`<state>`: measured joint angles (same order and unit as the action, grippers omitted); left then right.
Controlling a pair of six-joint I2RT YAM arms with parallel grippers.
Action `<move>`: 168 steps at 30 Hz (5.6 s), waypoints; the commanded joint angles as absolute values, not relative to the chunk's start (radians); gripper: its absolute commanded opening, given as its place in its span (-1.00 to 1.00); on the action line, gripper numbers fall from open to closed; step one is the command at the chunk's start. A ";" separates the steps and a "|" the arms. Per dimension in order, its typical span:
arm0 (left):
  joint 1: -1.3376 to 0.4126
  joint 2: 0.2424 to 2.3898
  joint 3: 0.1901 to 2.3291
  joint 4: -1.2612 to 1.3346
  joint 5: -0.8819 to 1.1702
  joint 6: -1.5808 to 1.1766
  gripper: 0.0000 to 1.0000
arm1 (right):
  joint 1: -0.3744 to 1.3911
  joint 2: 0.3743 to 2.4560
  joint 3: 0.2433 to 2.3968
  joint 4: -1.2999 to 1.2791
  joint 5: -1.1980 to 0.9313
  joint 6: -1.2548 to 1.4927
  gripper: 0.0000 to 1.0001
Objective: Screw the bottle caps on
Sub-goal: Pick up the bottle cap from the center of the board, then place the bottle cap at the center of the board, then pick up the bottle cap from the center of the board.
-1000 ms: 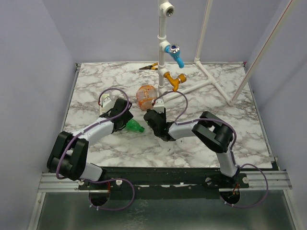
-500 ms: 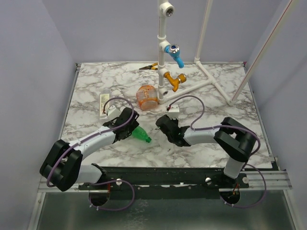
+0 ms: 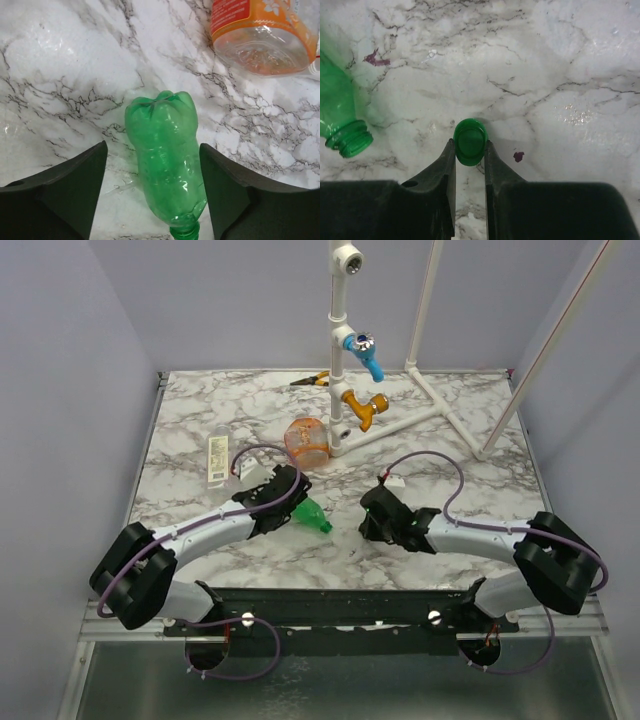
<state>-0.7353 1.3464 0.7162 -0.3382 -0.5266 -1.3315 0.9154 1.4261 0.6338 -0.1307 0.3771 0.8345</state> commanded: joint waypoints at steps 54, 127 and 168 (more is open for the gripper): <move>-0.826 1.149 0.606 0.814 0.798 -0.169 0.50 | 0.383 1.046 0.866 -0.250 -1.149 0.987 -0.67; -0.861 2.018 1.078 0.157 0.115 -0.996 -0.05 | 0.383 1.045 0.637 -0.532 0.105 0.823 0.28; -0.884 0.995 0.471 0.146 0.017 0.658 0.80 | 0.595 1.598 0.843 -0.401 0.366 0.721 -0.05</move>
<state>-0.8841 1.0340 0.4973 0.0807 -0.0650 0.4980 0.5900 1.5562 0.8249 -0.4183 0.3248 0.7372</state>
